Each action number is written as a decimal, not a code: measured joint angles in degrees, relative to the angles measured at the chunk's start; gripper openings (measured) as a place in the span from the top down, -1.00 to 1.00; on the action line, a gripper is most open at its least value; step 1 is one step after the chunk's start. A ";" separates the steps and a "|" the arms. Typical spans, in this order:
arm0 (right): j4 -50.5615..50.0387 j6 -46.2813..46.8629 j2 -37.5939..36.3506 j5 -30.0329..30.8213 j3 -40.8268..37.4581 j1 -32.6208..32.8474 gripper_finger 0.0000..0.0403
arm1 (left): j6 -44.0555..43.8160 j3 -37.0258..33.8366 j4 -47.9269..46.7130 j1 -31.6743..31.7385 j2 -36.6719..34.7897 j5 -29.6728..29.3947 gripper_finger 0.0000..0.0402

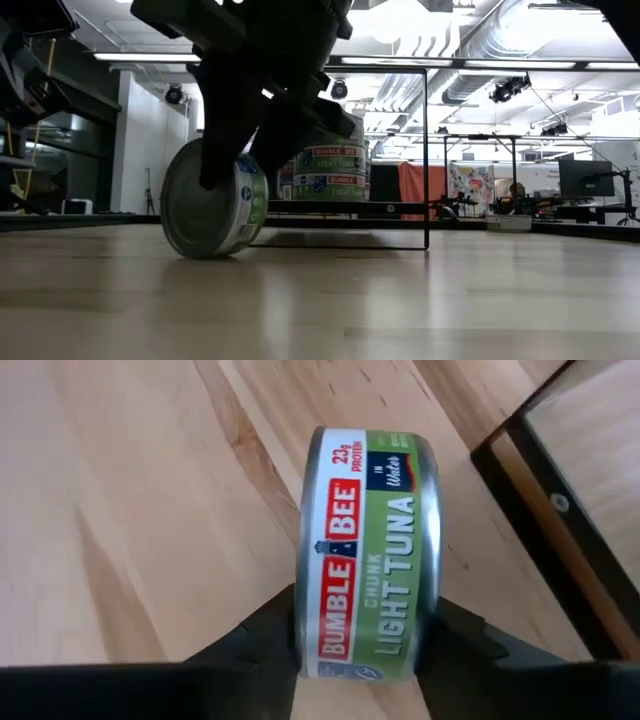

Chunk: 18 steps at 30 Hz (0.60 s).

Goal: Stack canned seafood by type on shelf
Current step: Stack the green tuna can on top of the other green tuna cans on the shelf

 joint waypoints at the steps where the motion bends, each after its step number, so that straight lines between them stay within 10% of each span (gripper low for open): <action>1: -0.05 0.33 0.00 -0.07 0.00 0.01 0.29 | -0.05 0.00 -0.02 0.00 0.02 0.00 1.00; 18: -24.90 19.31 -11.48 -14.79 -8.02 15.85 0.42 | 1.76 -0.02 -0.08 0.05 0.02 -0.50 1.00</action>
